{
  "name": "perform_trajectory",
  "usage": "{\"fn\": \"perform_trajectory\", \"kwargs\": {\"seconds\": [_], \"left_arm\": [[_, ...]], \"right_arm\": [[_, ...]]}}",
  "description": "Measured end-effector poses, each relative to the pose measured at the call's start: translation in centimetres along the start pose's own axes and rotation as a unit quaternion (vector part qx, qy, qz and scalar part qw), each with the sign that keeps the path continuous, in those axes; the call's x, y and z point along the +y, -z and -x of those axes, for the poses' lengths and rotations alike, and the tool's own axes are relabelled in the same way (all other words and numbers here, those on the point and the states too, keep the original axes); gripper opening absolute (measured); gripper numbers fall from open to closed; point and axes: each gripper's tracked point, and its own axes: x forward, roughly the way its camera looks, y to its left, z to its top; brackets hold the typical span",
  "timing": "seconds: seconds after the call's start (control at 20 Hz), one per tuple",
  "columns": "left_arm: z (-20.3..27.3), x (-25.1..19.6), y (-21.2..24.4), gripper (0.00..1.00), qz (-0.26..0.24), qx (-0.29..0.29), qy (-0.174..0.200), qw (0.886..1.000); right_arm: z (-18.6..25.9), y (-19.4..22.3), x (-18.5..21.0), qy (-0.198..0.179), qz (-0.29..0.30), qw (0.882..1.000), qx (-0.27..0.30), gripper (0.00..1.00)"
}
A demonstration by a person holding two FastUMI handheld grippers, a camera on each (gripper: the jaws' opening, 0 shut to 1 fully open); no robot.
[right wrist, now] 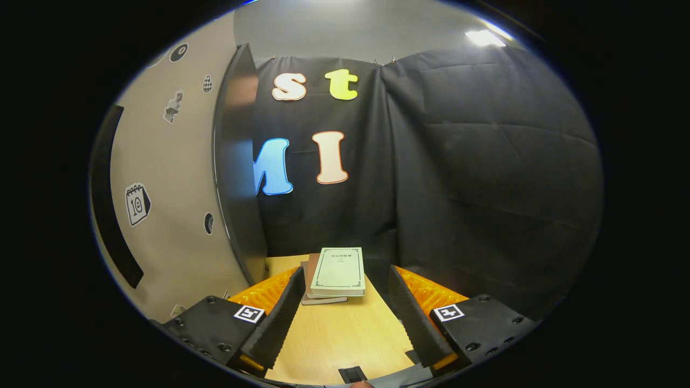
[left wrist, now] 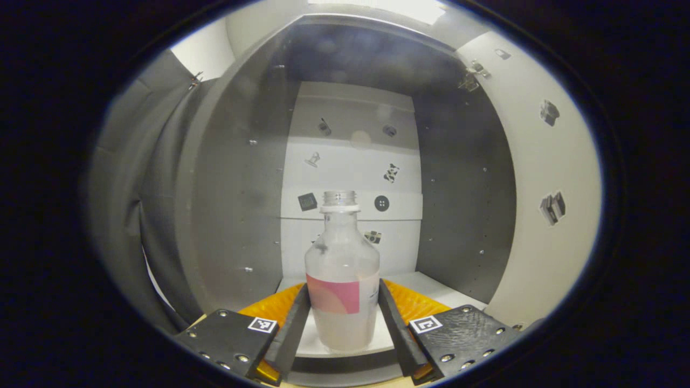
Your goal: Open the cabinet door with the right hand, grasp the bottle in the cabinet with the left hand and place it on the coaster, then close the cabinet door with the right hand.
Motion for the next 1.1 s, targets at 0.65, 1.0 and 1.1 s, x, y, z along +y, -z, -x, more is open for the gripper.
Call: {"fn": "perform_trajectory", "kwargs": {"seconds": [0.65,1.0,1.1], "left_arm": [[13.6,8.2,-0.4,0.72,0.019,-0.022,-0.1,0.995],[19.8,11.1,3.1,0.72,0.022,-0.012,-0.137,0.99],[21.2,11.7,4.7,0.74,0.021,-0.007,-0.144,0.989]], "right_arm": [[0.2,0.4,1.8,-0.077,-0.003,0.997,-0.007,0.98],[0.5,0.9,2.1,-0.097,-0.002,0.995,-0.005,0.98],[0.7,1.2,2.1,-0.101,-0.003,0.995,-0.003,0.98]]}}
